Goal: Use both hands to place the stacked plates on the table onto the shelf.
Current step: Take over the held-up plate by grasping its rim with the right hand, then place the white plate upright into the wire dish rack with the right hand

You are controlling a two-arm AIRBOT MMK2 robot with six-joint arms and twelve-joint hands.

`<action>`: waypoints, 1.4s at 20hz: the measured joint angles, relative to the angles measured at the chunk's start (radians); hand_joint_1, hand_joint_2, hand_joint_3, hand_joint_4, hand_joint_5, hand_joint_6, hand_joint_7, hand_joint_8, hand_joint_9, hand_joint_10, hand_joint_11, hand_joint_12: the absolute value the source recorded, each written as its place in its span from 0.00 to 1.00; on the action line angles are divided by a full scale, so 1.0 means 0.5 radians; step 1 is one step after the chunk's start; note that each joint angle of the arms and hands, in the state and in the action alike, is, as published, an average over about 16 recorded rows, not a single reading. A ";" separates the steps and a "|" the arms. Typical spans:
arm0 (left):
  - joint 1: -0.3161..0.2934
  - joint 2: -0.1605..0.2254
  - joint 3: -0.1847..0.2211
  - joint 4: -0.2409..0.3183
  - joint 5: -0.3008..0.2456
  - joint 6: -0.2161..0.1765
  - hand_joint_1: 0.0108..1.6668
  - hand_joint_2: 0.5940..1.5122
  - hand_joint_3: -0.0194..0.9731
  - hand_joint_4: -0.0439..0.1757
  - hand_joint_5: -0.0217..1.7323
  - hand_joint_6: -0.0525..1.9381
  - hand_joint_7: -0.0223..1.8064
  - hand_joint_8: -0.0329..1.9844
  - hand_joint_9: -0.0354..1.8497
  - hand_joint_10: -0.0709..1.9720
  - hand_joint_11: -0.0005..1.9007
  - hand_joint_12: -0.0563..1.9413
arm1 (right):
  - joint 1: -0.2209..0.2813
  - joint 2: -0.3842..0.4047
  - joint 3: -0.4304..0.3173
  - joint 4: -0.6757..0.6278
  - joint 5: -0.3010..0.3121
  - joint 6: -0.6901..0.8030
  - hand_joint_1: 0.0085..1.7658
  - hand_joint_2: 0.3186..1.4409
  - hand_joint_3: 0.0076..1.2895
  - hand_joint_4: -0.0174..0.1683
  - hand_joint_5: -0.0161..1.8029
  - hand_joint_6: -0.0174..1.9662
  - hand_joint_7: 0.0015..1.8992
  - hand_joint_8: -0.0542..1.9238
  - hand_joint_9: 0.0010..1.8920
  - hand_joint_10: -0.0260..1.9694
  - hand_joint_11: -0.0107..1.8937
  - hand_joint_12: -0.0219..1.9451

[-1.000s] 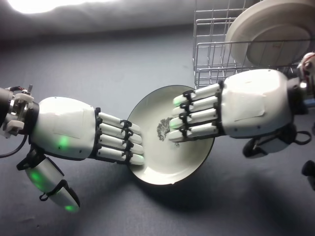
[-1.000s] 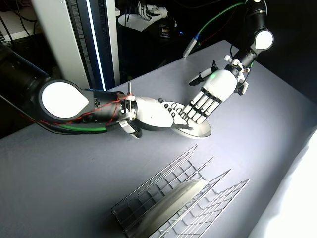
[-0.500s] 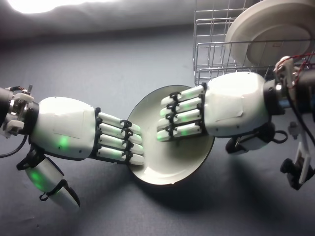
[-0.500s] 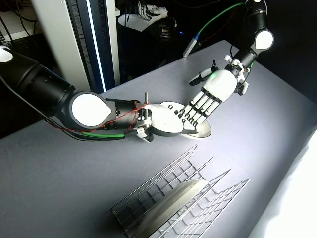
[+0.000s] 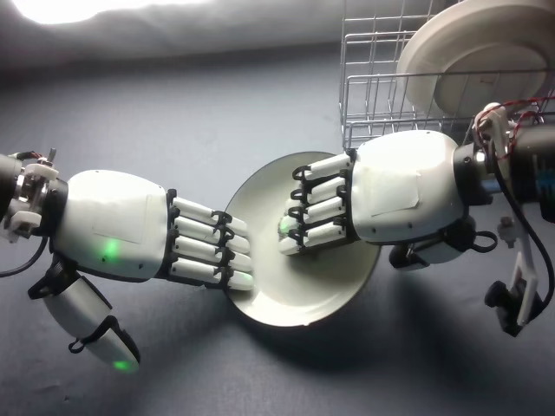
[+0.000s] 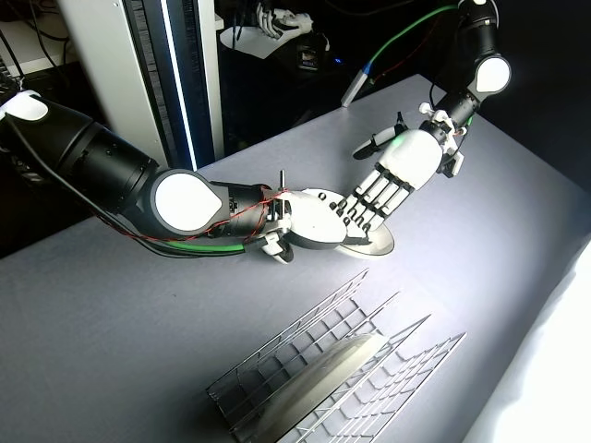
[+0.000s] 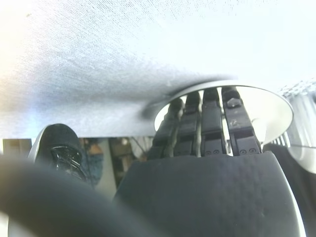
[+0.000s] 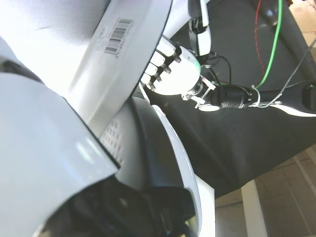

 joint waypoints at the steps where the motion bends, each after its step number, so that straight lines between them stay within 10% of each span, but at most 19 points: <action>1: 0.000 0.000 0.001 -0.001 0.000 0.000 0.01 0.53 0.04 0.15 0.01 0.01 0.01 0.01 0.02 0.03 0.01 0.02 | 0.001 -0.001 0.000 0.004 0.005 -0.001 0.67 0.64 0.00 0.09 0.18 0.02 0.16 0.03 0.17 0.02 0.07 0.29; 13: -0.153 0.099 -0.047 0.023 -0.016 -0.046 0.01 0.53 0.04 0.17 0.01 0.02 0.02 0.01 0.03 0.04 0.01 0.03 | 0.063 0.033 -0.048 0.049 0.074 -0.009 0.71 0.62 0.00 0.06 0.43 0.19 0.46 0.15 0.47 0.33 0.32 0.55; 28: -0.488 0.598 -0.397 0.080 0.049 -0.145 0.01 0.52 0.04 0.20 0.02 0.04 0.02 0.01 0.03 0.04 0.01 0.03 | 0.298 0.307 -0.365 0.387 0.006 -0.008 0.73 0.61 0.01 0.08 0.49 0.46 0.55 0.34 0.49 0.56 0.35 0.58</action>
